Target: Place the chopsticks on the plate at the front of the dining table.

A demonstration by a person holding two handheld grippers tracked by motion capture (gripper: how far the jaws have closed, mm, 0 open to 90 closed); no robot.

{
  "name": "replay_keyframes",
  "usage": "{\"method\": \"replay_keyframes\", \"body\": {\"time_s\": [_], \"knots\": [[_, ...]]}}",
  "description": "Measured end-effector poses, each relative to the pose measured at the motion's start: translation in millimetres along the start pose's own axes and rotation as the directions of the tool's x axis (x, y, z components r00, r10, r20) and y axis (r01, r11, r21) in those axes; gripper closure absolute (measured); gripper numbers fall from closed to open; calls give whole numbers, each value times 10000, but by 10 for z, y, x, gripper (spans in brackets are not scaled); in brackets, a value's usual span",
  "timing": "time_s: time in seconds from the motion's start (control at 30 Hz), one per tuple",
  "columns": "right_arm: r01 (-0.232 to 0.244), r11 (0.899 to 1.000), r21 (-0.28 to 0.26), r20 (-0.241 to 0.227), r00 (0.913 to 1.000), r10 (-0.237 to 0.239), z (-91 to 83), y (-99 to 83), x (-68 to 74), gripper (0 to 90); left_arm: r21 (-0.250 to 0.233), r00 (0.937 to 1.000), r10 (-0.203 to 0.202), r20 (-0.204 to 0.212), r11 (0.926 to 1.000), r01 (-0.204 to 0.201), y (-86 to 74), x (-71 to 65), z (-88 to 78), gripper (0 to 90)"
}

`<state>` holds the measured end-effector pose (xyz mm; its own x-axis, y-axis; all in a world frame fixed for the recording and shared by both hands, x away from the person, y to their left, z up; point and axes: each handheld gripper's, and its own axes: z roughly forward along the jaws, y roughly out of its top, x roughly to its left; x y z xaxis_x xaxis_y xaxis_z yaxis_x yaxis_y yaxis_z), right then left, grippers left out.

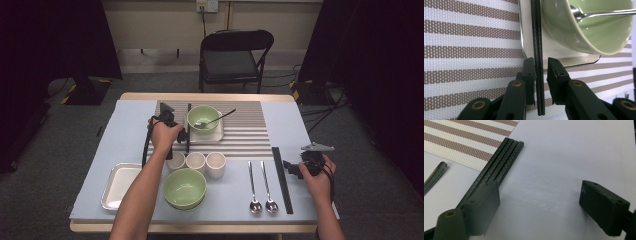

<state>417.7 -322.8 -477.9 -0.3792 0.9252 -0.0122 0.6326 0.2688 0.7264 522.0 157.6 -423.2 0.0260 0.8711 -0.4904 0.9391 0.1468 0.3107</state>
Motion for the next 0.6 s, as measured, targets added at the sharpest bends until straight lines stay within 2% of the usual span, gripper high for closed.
{"method": "replay_keyframes", "body": {"time_s": [0.1,0.13,0.23,0.27,0.3,0.43,0.6], "knots": [[-7,10000,-1,1,10000,7,1,0,0,151,-69,9998,153,83,9999,-152,-2,12,-36,740],[-10,10000,0,-2,10000,10,1,0,0,151,-151,9999,-64,79,9999,65,-8,0,-45,738],[-9,10000,3,-6,10000,9,1,1,-1,151,-169,9998,135,162,9998,-133,-9,22,-77,717],[-15,10000,1,-14,10000,15,1,1,-1,151,-282,10000,21,96,9996,-18,-12,16,-83,716],[-28,10000,11,-33,10000,28,0,1,-2,151,-245,9999,123,82,9996,-121,-14,25,-98,711],[-44,10000,7,-35,10000,45,0,1,-1,151,-463,9999,-26,153,9989,33,-18,30,-141,681],[-1,10000,-4,-9,10000,1,-1,0,-1,152,-525,9994,38,332,9986,-20,-23,52,-178,644]]}}
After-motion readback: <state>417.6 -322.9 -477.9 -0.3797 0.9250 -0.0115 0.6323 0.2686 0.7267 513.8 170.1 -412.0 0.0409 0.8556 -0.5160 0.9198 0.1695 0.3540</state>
